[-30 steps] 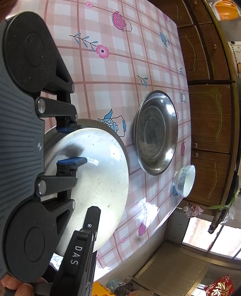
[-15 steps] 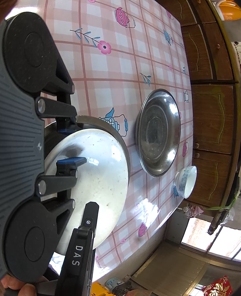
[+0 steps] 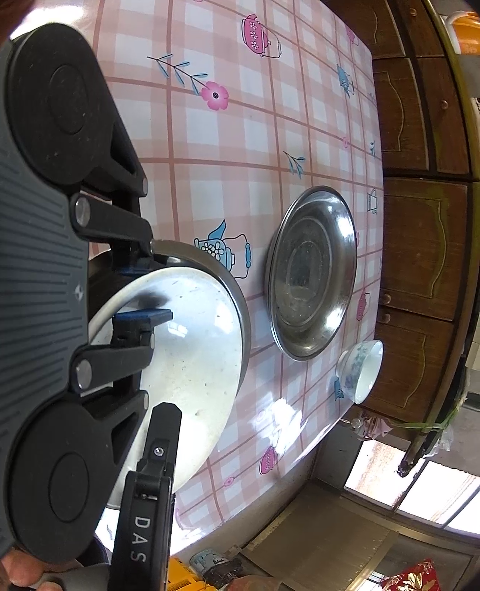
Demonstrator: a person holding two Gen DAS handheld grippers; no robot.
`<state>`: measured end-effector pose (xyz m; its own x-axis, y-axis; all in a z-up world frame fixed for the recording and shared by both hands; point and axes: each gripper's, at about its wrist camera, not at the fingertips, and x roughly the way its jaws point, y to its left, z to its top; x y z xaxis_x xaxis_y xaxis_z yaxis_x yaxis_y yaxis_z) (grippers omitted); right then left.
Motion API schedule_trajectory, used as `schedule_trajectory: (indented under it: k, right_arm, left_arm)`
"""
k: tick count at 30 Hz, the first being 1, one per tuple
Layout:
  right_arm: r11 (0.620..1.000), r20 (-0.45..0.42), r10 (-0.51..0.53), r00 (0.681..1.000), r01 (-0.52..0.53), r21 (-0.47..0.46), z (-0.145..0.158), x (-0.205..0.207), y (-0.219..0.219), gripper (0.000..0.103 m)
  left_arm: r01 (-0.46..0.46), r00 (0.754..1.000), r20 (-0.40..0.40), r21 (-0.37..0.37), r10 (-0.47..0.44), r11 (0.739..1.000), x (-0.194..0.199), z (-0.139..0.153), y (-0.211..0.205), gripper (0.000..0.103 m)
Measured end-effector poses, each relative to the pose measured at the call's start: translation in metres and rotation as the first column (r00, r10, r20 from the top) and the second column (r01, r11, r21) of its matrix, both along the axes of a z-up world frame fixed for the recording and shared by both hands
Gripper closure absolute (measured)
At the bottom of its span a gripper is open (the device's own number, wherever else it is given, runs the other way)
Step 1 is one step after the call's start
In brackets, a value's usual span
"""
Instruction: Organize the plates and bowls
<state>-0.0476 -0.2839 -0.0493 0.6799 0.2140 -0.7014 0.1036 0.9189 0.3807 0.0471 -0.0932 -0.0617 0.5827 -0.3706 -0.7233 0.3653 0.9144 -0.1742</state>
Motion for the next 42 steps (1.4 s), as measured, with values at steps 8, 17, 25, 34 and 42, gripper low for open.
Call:
schedule_trajectory:
  k: [8,17,25,34,42]
  right_arm:
    - [0.998,-0.004,-0.002,1.000,0.002,0.057,0.008,-0.003,-0.011,0.039]
    - [0.999,0.040,-0.019,0.999,0.017,0.048,0.019,-0.011,-0.018,0.031]
    - [0.998,0.072,0.066,0.995,-0.066,-0.008,0.026,-0.012,0.003,0.031]
    - [0.996,0.080,0.083,0.993,-0.082,-0.019,0.028,-0.013,0.006,0.031]
    - [0.997,0.098,0.068,0.993,-0.065,-0.041,0.036,-0.013,0.005,0.031]
  left_arm:
    - [-0.007,1.000,-0.001,-0.007,0.007,1.000,0.001,0.001,0.001,0.086]
    - [-0.015,1.000,-0.006,-0.011,0.015,1.000,0.005,0.000,0.002,0.089]
    - [-0.016,1.000,-0.021,-0.035,0.016,0.999,0.007,0.006,0.010,0.086]
    - [-0.052,0.997,0.048,-0.017,0.053,0.999,0.002,0.024,0.018,0.063]
    - [-0.035,0.999,0.033,0.008,0.035,0.999,0.005,0.034,0.011,0.052]
